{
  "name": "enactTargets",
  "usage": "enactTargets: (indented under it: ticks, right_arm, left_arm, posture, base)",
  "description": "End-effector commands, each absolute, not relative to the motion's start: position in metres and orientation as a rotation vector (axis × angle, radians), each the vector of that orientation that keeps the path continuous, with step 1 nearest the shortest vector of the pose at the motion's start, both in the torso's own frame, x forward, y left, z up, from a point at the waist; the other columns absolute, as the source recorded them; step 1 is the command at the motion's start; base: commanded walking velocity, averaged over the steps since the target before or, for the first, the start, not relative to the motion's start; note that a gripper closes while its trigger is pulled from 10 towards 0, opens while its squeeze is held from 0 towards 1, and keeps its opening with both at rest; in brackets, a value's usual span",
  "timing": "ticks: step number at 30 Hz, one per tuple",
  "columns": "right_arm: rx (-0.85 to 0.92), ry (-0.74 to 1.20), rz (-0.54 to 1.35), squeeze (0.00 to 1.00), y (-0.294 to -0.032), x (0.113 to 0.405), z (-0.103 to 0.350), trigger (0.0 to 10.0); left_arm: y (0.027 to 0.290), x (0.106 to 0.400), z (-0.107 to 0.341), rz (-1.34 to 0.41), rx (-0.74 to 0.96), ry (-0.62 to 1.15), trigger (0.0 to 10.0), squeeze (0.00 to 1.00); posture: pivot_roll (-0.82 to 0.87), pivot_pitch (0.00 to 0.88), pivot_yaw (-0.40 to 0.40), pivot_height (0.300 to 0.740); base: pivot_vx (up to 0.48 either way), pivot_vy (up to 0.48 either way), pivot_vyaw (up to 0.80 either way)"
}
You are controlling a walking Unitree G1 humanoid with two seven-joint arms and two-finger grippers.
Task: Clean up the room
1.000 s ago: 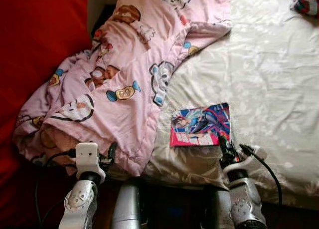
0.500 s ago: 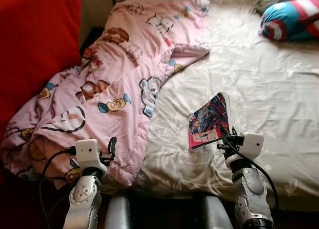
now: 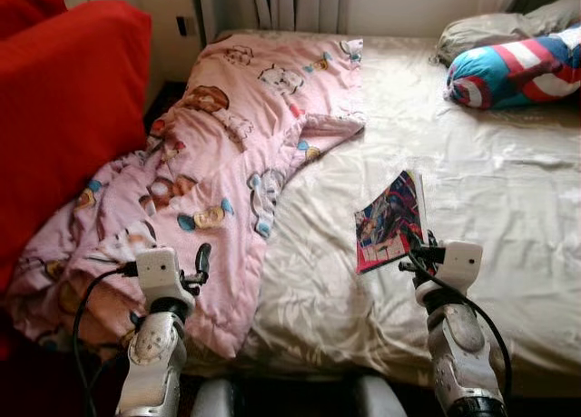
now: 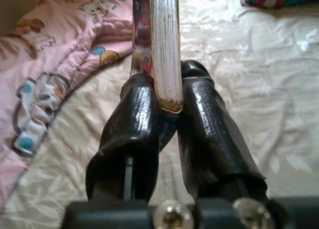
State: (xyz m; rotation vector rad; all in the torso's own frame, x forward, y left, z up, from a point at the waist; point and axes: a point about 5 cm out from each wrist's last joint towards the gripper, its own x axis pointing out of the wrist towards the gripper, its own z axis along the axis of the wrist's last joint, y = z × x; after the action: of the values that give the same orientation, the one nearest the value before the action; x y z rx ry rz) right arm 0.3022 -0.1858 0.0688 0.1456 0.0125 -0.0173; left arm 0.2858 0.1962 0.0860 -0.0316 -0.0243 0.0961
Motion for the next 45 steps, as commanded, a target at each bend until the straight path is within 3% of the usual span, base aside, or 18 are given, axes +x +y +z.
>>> enactTargets:
  ticks: [1,26,45]
  right_arm:
    - [0.138,-0.016,-0.011,0.0,-0.1844,0.3026,0.0741,10.0]
    - [0.151,-0.001,-0.035,0.0,-0.1836,0.2991,0.0705,10.0]
    - [0.157,0.002,-0.058,0.0,-0.1846,0.2964,0.0679,10.0]
  left_arm:
    - [0.1952,0.2843,0.0856,0.076,-0.017,-0.024,10.0,0.0]
    - [0.1959,0.2764,0.0842,0.083,-0.021,-0.022,10.0,0.0]
    - [0.1922,0.2756,0.0836,0.068,-0.014,-0.029,10.0,0.0]
  posture:
    - [-0.05,0.033,-0.023,0.726]
    - [-0.04,0.101,-0.038,0.726]
    - [-0.04,0.088,-0.033,0.726]
  base:
    - [0.0,0.0,0.0]
    - [0.0,0.0,0.0]
    - [0.0,0.0,-0.65]
